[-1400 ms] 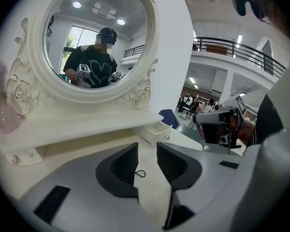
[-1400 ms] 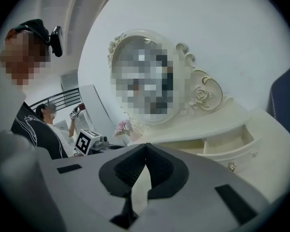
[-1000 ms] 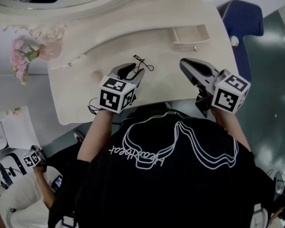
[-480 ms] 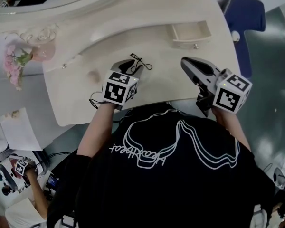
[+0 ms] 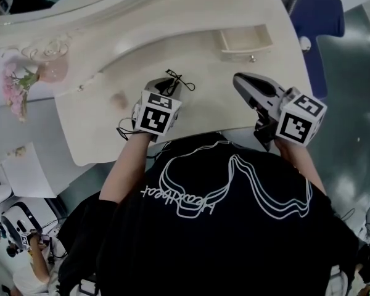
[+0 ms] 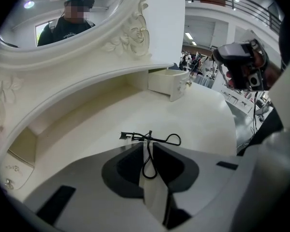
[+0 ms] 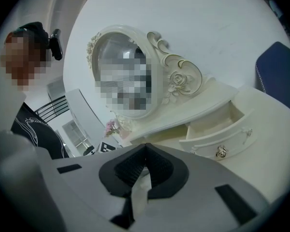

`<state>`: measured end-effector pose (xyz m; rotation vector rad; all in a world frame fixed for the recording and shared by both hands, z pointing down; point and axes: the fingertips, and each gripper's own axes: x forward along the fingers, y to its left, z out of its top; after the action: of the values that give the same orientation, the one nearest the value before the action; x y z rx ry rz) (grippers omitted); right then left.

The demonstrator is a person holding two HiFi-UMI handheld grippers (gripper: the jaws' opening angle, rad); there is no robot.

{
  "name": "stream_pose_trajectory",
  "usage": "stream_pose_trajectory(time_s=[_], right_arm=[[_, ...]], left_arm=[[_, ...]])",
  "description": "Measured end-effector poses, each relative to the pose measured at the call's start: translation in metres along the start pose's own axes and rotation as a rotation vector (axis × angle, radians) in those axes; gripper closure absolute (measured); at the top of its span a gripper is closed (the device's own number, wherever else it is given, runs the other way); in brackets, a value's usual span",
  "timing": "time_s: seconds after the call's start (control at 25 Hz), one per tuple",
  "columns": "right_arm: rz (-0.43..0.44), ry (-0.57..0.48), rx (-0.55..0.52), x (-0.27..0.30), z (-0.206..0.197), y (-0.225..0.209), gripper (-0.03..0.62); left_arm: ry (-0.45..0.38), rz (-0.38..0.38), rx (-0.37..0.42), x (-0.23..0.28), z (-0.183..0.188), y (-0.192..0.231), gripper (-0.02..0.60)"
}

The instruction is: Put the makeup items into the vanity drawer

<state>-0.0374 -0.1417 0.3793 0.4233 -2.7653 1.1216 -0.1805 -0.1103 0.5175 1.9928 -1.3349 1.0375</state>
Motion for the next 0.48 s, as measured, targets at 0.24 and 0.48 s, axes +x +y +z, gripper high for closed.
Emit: stream_pose_trajectory(time_s=[0.24,0.48], right_arm=[[-0.003,0.005,0.021,-0.0038,-0.0033,-0.0017,0.589],[-0.002,0.002,0.040,-0.0080,-0.0072,-0.0015,0.589]], left_arm=[[0.008,0.001,-0.012,-0.0003,0.0002,-0.0020,0.541],[0.005,0.007,-0.032,-0.0015,-0.0004,-0.0005,0.551]])
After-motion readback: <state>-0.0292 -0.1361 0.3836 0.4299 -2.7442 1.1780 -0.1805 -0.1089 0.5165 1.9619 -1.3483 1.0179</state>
